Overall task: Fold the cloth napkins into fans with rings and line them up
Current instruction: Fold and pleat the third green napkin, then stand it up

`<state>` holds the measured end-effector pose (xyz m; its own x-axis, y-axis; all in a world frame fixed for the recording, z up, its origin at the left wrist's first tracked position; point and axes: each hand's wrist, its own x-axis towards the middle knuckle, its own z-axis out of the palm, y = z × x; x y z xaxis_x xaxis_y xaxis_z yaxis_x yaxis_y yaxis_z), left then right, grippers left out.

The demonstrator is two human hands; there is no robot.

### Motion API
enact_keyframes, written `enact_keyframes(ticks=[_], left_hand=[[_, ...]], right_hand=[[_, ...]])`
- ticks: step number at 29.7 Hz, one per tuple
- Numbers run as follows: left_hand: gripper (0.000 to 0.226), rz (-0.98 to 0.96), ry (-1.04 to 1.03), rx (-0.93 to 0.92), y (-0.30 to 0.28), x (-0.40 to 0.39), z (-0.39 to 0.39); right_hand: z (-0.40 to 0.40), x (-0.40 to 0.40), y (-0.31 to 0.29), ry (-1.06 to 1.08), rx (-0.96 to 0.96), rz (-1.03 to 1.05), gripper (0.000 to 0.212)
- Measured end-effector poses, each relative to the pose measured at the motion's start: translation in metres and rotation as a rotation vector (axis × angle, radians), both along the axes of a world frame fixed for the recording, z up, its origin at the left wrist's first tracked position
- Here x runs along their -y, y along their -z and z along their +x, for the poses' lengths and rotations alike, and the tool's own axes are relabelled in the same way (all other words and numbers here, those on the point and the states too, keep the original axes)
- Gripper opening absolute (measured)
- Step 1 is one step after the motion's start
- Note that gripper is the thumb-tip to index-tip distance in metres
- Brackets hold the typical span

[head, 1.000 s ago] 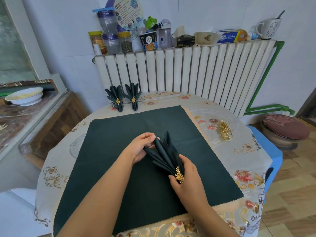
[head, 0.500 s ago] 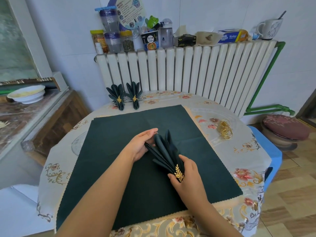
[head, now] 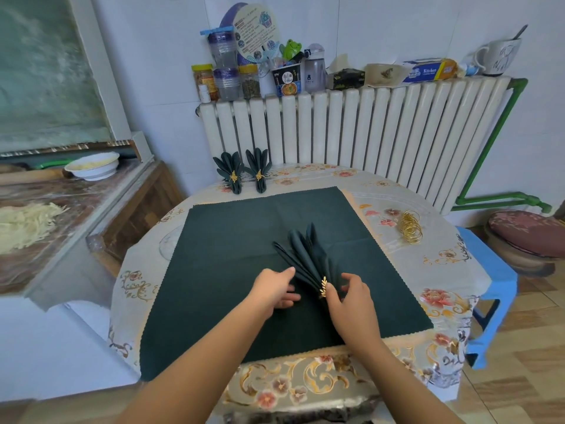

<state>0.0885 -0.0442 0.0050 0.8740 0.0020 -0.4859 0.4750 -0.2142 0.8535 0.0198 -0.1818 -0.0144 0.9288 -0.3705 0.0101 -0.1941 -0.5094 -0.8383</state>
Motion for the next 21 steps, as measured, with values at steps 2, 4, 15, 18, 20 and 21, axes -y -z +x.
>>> enact_keyframes(ticks=[2, 4, 15, 18, 20, 21], left_hand=[[0.045, -0.069, 0.010, -0.047, -0.003, 0.005, -0.011], [0.043, -0.126, 0.012, -0.073, -0.006, 0.010, -0.019], [0.034, -0.140, 0.010, 0.030, 0.004, 0.017, -0.046], [0.036, -0.132, -0.035, 0.069, 0.004, 0.014, -0.048], [0.037, -0.138, -0.066, 0.081, 0.004, 0.012, -0.049], [0.037, -0.151, -0.083, 0.086, 0.003, 0.012, -0.048]], right_hand=[[-0.002, 0.002, -0.002, -0.007, -0.040, -0.037, 0.047], [-0.002, 0.002, -0.002, -0.038, -0.077, -0.088, 0.040], [-0.011, 0.011, -0.006, -0.242, -0.135, 0.141, 0.025], [-0.013, 0.009, -0.005, -0.249, -0.100, 0.235, 0.030], [-0.013, 0.007, -0.004, -0.247, -0.066, 0.299, 0.032], [-0.012, 0.006, -0.004, -0.244, -0.053, 0.335, 0.033]])
